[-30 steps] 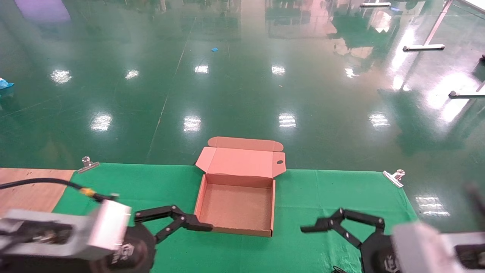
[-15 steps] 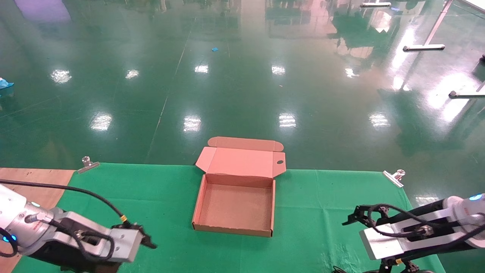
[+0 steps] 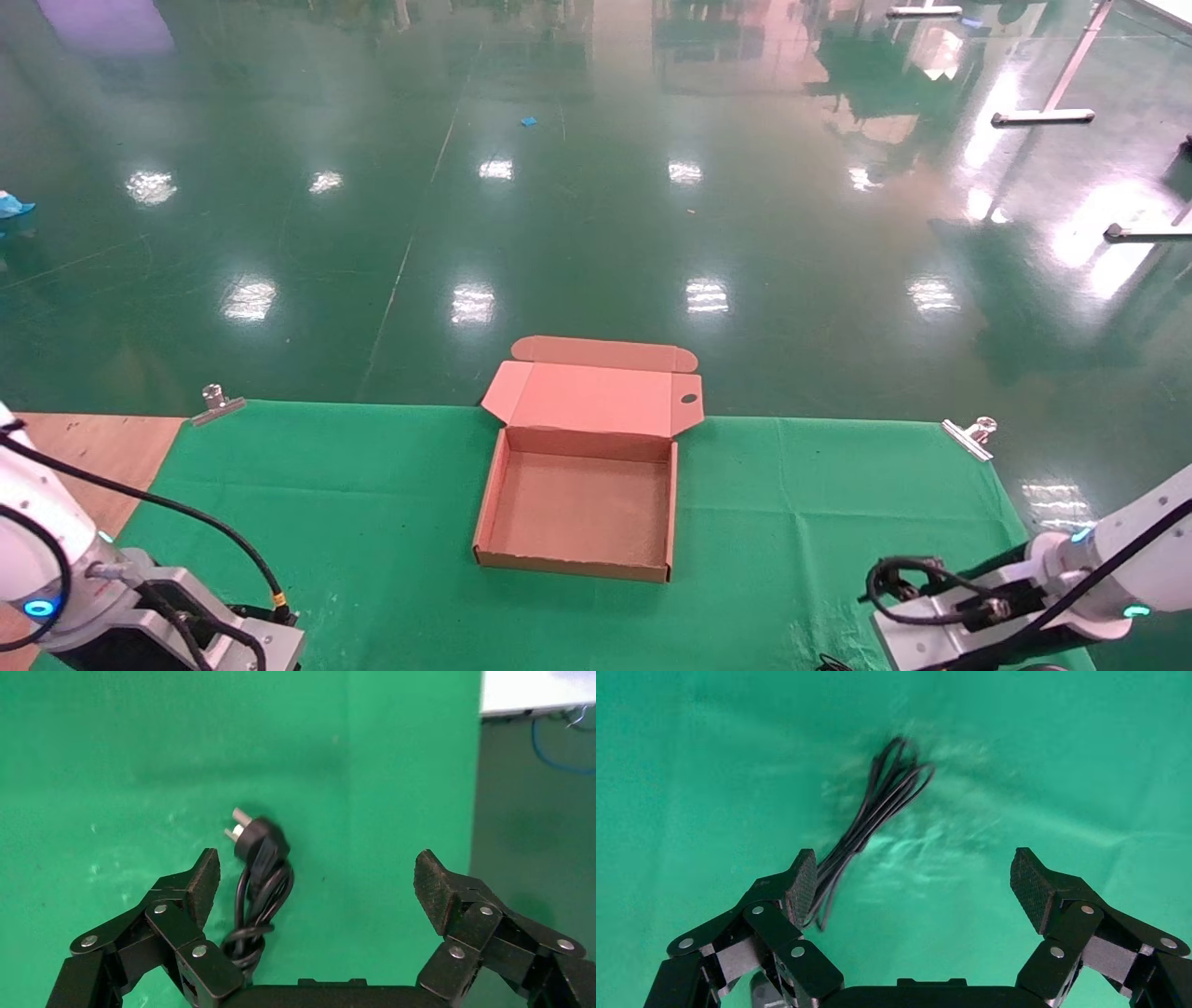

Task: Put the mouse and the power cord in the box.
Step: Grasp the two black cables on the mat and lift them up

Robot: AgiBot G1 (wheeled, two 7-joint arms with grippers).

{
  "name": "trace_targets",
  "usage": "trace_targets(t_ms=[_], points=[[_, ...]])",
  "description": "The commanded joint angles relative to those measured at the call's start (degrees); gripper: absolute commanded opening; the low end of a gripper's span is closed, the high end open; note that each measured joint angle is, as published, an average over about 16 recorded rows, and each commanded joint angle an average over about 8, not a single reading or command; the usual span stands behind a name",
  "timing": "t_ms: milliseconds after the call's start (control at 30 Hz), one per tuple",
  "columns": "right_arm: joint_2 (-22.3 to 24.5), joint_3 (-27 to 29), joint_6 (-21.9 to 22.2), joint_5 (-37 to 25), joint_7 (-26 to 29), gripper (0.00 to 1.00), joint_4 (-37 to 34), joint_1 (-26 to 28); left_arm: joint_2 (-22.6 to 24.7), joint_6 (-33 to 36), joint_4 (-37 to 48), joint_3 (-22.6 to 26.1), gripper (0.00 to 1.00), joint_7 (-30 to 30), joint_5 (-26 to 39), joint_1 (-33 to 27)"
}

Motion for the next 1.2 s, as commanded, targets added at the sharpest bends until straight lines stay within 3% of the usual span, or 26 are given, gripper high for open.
trace_targets(t_ms=[33, 400, 733, 833, 900, 967, 1100, 1167, 1200], points=[[-1.28, -0.58, 1.26, -1.03, -1.48, 1.0, -3.09, 0.17, 1.61, -1.25, 2.93, 0.78, 1.0, 1.13, 1.24, -0.16], [-4.95, -0.95, 4.38, -1.35, -8.56, 1.0, -14.88, 1.01, 5.07, -7.93, 12.91, 2.03, 1.0, 4.76, 3.72, -0.02], [-6.84, -1.14, 4.74, -1.42, -12.74, 0.98, -21.08, 2.01, 4.99, -11.38, 17.52, 1.67, 1.0, 7.34, 3.35, 0.02], [-7.12, -1.22, 4.85, -1.51, -13.63, 0.92, -22.31, 2.28, 4.74, -12.8, 18.24, 1.42, 1.0, 8.02, 3.02, 0.19], [-7.28, -1.27, 4.93, -1.59, -14.11, 0.77, -23.07, 2.44, 4.66, -13.6, 18.63, 1.22, 1.0, 8.43, 2.76, 0.45], [-7.43, -1.34, 5.07, -1.68, -14.5, 0.55, -23.79, 2.54, 4.65, -14.23, 18.97, 1.07, 0.86, 8.82, 2.54, 0.79], [-7.78, -1.46, 5.38, -1.87, -15.11, 0.12, -25.12, 2.71, 4.7, -15.01, 19.53, 0.78, 0.36, 9.47, 2.12, 1.4], [-7.98, -1.5, 5.5, -1.94, -15.36, 0.02, -25.7, 2.84, 4.72, -15.26, 19.73, 0.66, 0.11, 9.79, 1.95, 1.6], [-8.09, -1.51, 5.57, -1.95, -15.48, 0.0, -25.97, 2.91, 4.72, -15.35, 19.84, 0.59, 0.04, 9.93, 1.85, 1.68]])
